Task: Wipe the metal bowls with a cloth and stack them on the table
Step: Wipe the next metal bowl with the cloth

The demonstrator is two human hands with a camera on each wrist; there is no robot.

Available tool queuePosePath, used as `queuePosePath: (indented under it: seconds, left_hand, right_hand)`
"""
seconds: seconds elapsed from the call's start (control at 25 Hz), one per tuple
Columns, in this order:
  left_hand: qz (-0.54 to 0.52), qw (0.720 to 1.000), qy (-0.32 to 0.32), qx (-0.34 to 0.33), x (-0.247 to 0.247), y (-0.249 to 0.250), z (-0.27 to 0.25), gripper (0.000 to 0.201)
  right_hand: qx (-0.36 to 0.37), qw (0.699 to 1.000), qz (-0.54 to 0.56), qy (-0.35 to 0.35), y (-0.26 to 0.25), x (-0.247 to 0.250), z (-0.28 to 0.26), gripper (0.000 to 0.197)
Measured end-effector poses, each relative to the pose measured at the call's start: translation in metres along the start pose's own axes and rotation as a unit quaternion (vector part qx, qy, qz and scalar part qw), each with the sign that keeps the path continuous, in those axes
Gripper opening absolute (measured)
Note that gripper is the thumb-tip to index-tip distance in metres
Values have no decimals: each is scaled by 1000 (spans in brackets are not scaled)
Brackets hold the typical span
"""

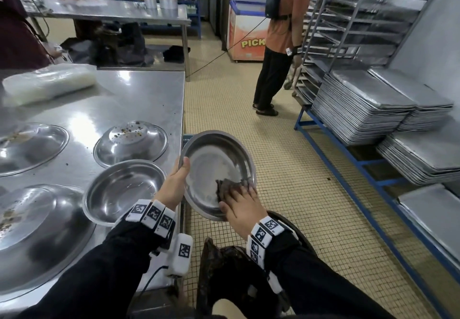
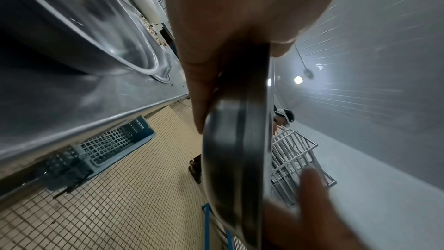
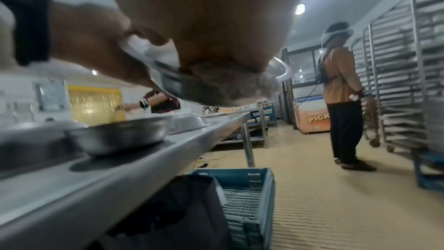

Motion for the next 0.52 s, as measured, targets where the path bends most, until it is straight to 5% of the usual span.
queuePosePath:
  seconds: [0.12, 0.24, 0.36, 0.52]
  left_hand:
    - [-12, 1000, 20, -2, 4, -6, 4, 89]
    - [-15, 1000, 23, -3, 6, 3, 1, 89]
    - [46, 999, -13, -6, -4, 24, -13, 82]
    - [60, 997, -35, 38, -6, 16, -14, 54]
  right_hand:
    - [62, 988, 139, -33, -33, -3, -10, 66]
    - [73, 996, 46, 29, -24, 7, -12, 62]
    - [-20, 996, -63, 61, 26, 13, -1, 60]
    - [-93, 987, 84, 104, 62, 39, 8, 65]
Point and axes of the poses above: each hand's wrist, its own z-axis towards the middle knuckle, its own x-axis out of the back of the hand, y = z × x, the point moved 7 cm from there along z, towards the middle knuckle, and after that the axes turned 5 degrees about -x, right-handed, at the moved point
